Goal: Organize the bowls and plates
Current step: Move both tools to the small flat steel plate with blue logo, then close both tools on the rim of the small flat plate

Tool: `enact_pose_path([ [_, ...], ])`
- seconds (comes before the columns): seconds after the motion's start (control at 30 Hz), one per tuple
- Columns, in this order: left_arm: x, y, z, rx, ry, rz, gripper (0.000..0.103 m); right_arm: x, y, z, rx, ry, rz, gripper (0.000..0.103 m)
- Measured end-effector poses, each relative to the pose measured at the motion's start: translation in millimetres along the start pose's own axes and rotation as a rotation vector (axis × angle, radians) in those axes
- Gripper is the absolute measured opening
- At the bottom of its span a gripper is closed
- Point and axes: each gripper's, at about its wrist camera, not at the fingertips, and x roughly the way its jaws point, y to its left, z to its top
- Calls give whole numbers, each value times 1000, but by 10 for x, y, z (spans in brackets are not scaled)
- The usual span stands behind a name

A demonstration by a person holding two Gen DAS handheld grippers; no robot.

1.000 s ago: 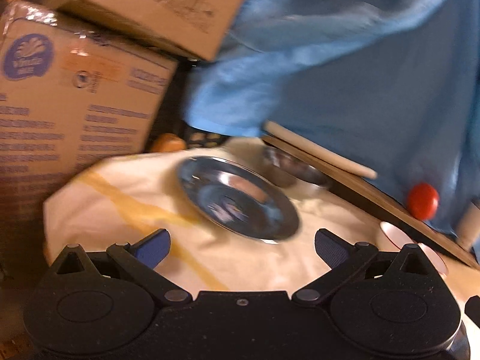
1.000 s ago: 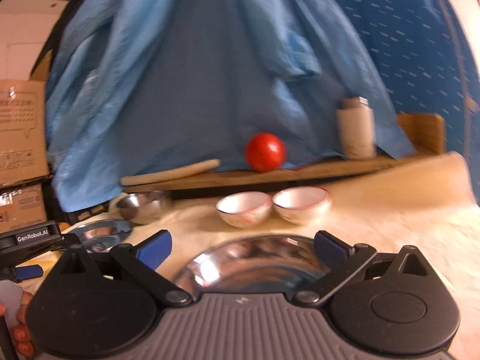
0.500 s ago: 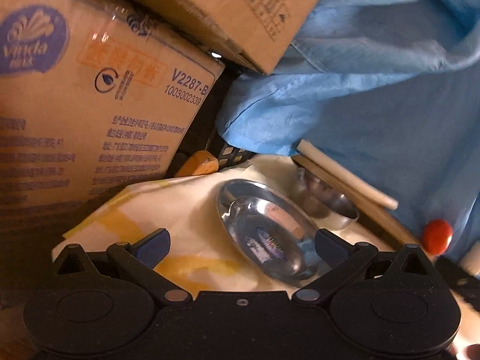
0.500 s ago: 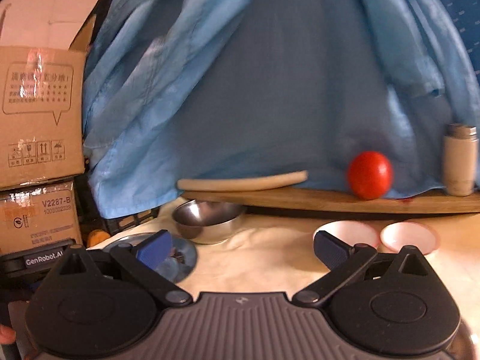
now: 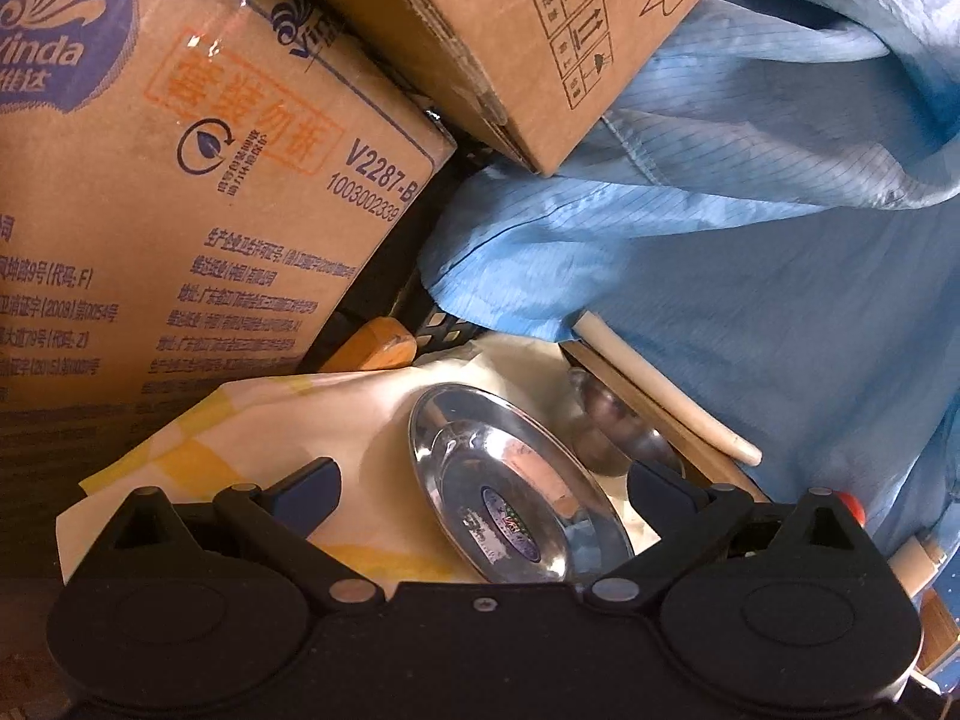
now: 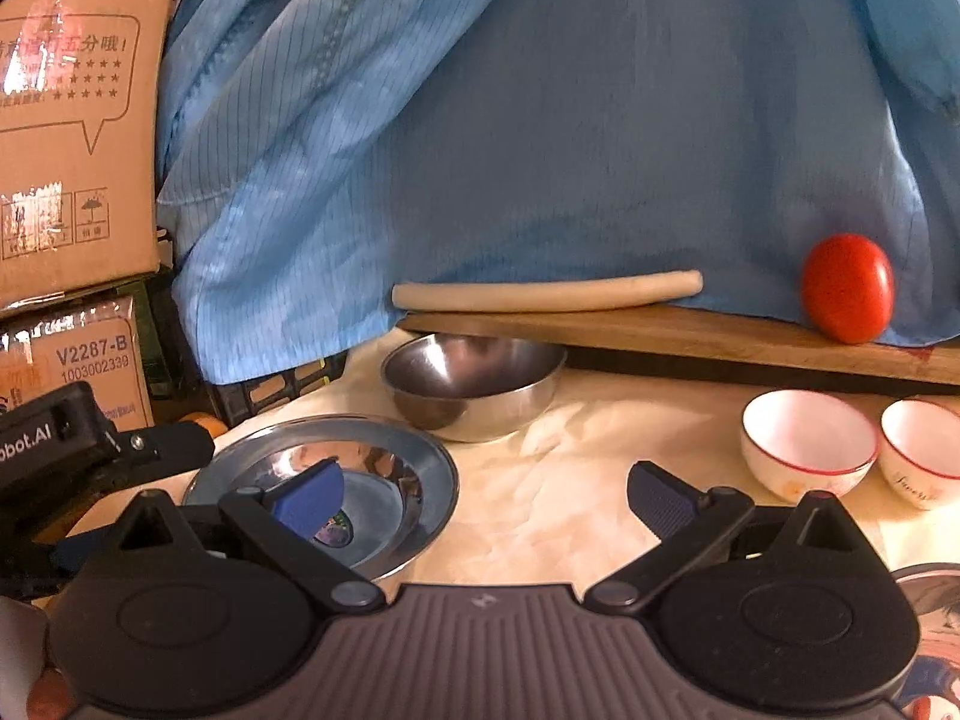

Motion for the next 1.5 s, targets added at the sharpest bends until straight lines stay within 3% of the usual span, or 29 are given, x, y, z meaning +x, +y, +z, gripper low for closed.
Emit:
enact_pose_path([
  [0.4,-96,-12,-34,-6,-31,-19,81,130,-68,-37,91,49,112,102],
  [0.57,-66,-22,-50,3,-21,-17,74,176,-111,-48,141,65,156,96],
  [0.63,-50,-15,-51,0,-18,-13,68,189,-109,-51,146,72,164,92],
  [0.7,-11,-6,-53,-4,3,-14,54,203,-106,-51,152,77,171,89],
  [1.2,199,97,-108,-22,26,68,17,326,-91,-64,203,146,208,43],
  [1.4,237,113,-117,-19,25,79,13,387,-122,-83,249,178,224,21],
  [1.5,227,103,-122,-13,23,83,12,383,-135,-87,259,173,226,19],
])
